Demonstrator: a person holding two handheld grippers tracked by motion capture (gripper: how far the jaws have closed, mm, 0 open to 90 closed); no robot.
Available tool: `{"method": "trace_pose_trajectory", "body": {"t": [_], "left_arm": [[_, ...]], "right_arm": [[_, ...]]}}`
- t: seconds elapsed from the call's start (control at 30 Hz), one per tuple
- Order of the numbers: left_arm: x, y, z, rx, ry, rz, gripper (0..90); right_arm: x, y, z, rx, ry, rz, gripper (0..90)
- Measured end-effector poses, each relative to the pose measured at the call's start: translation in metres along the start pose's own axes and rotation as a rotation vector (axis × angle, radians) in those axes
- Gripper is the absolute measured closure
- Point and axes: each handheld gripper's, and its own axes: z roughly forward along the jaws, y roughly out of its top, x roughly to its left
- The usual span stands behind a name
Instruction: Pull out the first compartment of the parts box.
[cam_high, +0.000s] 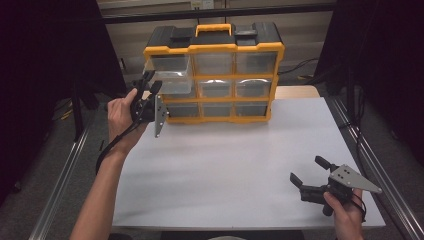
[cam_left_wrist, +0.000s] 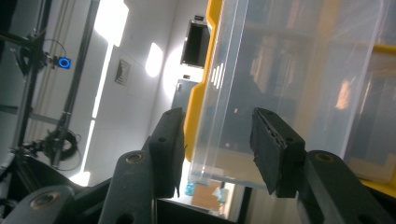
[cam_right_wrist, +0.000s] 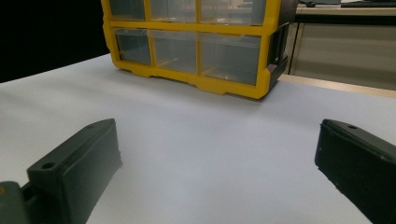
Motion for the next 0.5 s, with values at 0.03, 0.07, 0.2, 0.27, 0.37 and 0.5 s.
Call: {"method": "trace_pose_trajectory", "body": {"t": [0.03,0.07,0.2,0.27,0.37,0.5], "left_arm": [[-0.0014,-0.0005,0.0000,0.002,-0.007,-0.028,48.4],[-0.0011,-0.0007,0.0003,0.000,-0.018,-0.035,48.4],[-0.0007,-0.0010,0.0009,0.006,-0.010,-0.059,40.1],[-0.0007,-0.0013,0.0016,0.004,-0.011,-0.072,36.8],[-0.0039,-0.0013,0.0022,0.003,-0.019,-0.131,29.5],[-0.0035,-0.0011,0.0013,0.012,-0.032,-0.201,21.5]], "right_arm": [[-0.0006,-0.0001,0.0022,0.001,0.001,0.009,0.0],[-0.0006,-0.0001,0.0022,0.001,0.001,0.009,0.0],[-0.0014,0.0002,0.0068,0.004,0.009,0.007,0.0],[-0.0010,0.0003,0.0078,0.007,0.014,0.004,0.0],[0.0002,0.0004,0.0072,0.003,0.014,0.001,0.0],[0.0003,0.0006,0.0037,0.003,0.014,-0.002,0.0]]}}
